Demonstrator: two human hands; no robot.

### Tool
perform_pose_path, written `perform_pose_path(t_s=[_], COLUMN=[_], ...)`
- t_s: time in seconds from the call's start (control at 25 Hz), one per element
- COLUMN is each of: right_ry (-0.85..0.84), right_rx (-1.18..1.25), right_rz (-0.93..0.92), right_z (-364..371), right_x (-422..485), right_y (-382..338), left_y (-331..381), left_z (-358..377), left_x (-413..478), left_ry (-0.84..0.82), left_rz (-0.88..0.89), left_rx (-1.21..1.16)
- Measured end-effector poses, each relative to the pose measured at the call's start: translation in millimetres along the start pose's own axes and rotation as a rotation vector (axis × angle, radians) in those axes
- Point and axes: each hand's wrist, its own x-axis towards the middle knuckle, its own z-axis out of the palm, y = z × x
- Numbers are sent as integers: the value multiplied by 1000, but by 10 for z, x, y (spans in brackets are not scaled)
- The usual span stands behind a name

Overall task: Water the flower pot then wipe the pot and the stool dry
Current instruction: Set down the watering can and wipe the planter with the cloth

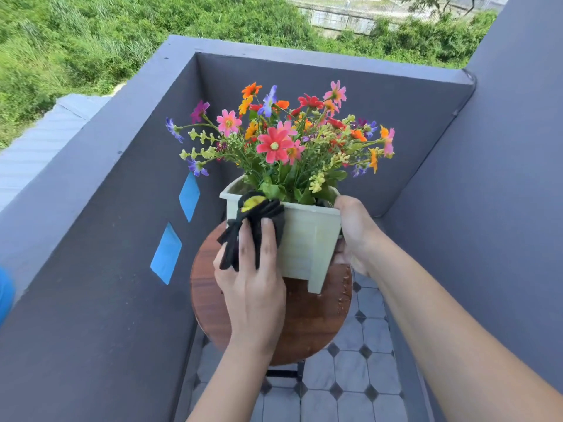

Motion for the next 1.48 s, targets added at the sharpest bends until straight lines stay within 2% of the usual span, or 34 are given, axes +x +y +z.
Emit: perform_pose_path(t_s=[0.08, 0.16, 0.24, 0.32, 0.4, 0.48, 0.56, 0.64, 0.76, 0.8, 0.96, 1.04, 1.08, 1.2, 1.28, 1.4, 1.48], right_ry=[-8, -13, 6, -11, -7, -16, -19, -7, -2, 7, 44, 46, 45, 49, 54, 29, 150], right_rx=[-10, -34, -35, -11, -7, -32, -58, -72, -71, -79, -122, -111, -103, -98, -124, -123, -101], right_rz=[-6, -15, 10, -9, -17, -13, -18, -34, -76, -76, -23, -43, -52, -62, -85, -166, -155], right_z=[8, 3, -15, -27, -54, -58, -38, -16, -66, -70, -41, -27, -33, -61, -65, -72, -8], right_x=[-38, -67, -112, -148, -144, -118, -127, -195, -226, -221, -183, -219, -205, -241, -318, -394, -390], right_y=[3, -10, -42, -60, -47, -34, -51, -72, -38, -39, -94, -112, -105, -113, -96, 33, 60], left_y=[158, 270, 253, 121, 2, -34, 26, 112, 30, -56, -297, -296, -305, -323, -380, -366, -347], left_z=[-33, 37, 126, 150, 99, -1, -36, 6, 53, 30, -153, -245, -271, -364, -367, -361, -352], left_x=[154, 80, -202, -448, -521, -394, -233, -183, -295, -315, -217, -66, 26, 254, 300, 337, 362], left_ry=[68, 61, -33, -152, -163, -90, -18, -19, -127, -148, 14, 64, 44, -191, -307, -344, -346], left_rz=[47, 220, 350, 409, 361, 236, 190, 300, 560, 573, 261, 39, -127, -608, -706, -717, -799], left_rx=[-48, -94, -132, -138, -131, -112, -101, -100, -46, -13, -2, -104, -223, -719, -905, -912, -936])
